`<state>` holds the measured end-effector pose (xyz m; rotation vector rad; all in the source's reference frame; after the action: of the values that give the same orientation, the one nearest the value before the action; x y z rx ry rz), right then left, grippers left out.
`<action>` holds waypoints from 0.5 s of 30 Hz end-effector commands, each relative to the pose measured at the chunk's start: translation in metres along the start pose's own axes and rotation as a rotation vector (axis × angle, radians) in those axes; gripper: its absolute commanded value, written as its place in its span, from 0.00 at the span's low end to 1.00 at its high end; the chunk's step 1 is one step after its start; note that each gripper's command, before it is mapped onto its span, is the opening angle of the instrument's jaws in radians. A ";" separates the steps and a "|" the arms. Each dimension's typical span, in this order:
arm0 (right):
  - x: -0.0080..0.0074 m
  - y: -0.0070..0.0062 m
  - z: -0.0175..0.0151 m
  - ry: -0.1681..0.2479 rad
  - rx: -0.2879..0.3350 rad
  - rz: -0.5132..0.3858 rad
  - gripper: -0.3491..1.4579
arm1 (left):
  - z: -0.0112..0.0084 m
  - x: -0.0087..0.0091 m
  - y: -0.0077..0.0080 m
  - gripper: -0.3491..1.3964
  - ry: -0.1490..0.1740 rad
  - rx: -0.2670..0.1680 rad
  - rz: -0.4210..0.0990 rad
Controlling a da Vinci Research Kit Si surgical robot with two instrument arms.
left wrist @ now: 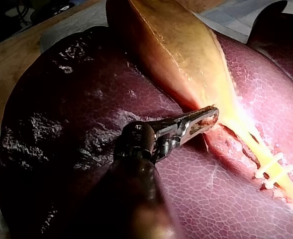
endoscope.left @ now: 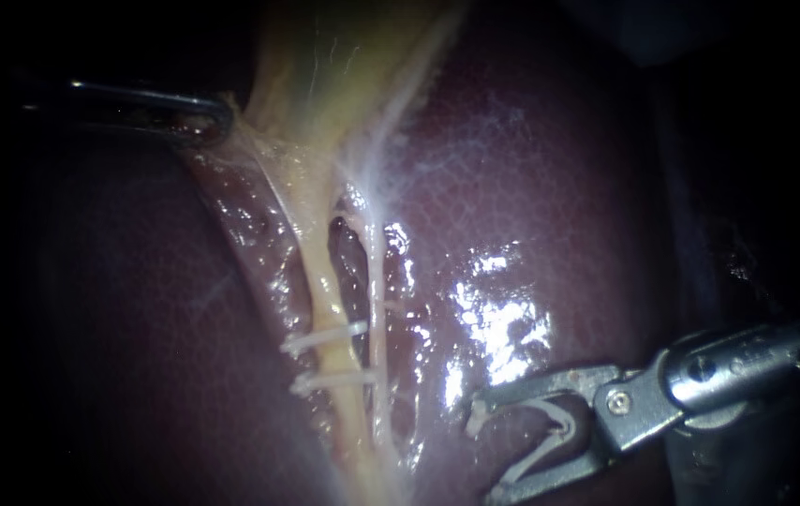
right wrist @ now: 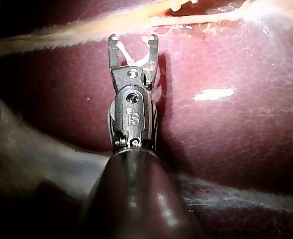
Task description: Clipping third clip left tube
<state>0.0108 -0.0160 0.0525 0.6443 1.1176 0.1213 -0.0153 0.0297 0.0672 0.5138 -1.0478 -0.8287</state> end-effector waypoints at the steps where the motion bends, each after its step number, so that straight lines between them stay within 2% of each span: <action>1: 0.0001 0.0001 0.0000 0.000 0.000 0.001 0.46 | 0.0001 0.0001 -0.0001 0.00 -0.001 0.000 0.000; 3: 0.0003 0.0002 0.0000 0.001 -0.001 -0.004 0.46 | 0.0003 0.0002 -0.0001 0.00 -0.001 -0.002 0.000; 7: 0.0011 0.0010 -0.0003 0.005 -0.002 0.051 0.47 | 0.0004 0.0003 -0.0002 0.00 -0.002 -0.003 0.001; 15: 0.0034 0.0036 -0.0005 0.074 -0.008 0.142 0.47 | 0.0007 0.0005 -0.0003 0.00 -0.003 -0.006 0.002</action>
<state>0.0129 -0.0111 0.0516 0.7205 1.1440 0.2822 -0.0159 0.0292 0.0676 0.5075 -1.0486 -0.8313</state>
